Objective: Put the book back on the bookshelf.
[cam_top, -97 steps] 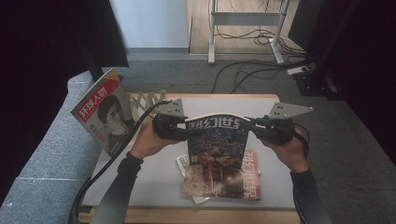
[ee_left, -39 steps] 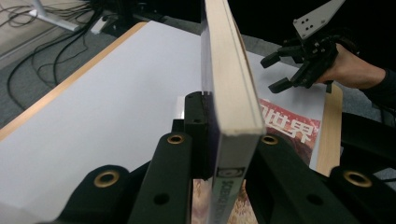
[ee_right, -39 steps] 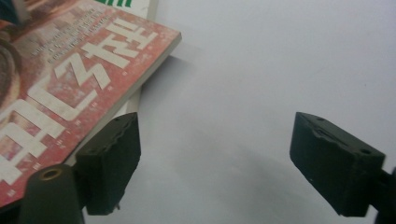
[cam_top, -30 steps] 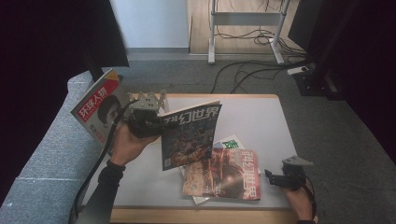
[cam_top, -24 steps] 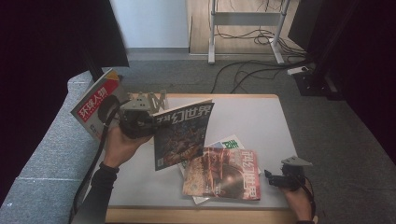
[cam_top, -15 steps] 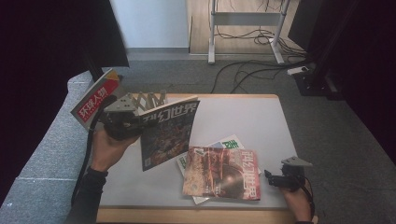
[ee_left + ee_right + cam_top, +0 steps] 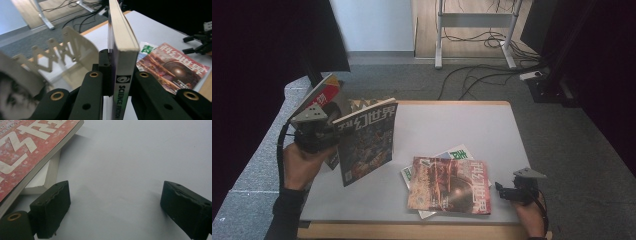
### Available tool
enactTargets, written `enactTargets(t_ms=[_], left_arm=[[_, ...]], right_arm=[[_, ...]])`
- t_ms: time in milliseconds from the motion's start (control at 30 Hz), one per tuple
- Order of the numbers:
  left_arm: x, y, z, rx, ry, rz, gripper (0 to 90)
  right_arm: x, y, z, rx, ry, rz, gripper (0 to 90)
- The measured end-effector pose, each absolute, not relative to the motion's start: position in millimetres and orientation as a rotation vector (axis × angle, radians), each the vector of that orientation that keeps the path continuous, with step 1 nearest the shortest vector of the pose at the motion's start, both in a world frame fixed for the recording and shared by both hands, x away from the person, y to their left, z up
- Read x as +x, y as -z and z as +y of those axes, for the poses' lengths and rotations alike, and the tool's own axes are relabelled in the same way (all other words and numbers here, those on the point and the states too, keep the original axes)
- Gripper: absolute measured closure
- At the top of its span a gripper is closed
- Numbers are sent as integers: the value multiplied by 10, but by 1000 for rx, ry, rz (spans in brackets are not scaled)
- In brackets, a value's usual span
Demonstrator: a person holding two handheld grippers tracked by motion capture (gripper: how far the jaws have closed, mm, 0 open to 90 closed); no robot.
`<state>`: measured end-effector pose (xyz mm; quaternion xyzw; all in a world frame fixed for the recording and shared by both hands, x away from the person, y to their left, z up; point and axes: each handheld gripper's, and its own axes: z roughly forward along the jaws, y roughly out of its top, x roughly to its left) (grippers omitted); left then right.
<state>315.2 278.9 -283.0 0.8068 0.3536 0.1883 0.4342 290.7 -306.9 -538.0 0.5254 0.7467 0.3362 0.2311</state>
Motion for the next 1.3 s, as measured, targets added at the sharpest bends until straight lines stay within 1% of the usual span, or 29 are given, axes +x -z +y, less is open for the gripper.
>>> enactTargets(t_ms=[67,367,633,1000,1300], left_arm=[[3125,2811,2890,1996,-493,914,827],[3120,2820,3096,1982,-542,995,827],[3247,2870,3219,1953,-592,1078,827],[3524,2955,3216,1913,-613,1153,827],[3716,3000,3144,1881,-629,1167,826]], right_arm=[[2907,5381,-3070,1442,-925,2054,89],[2906,5380,-3069,1445,-924,2054,88],[2906,5380,-3069,1445,-924,2055,89],[2907,5380,-3069,1446,-924,2055,88],[2908,5380,-3071,1445,-925,2056,89]])
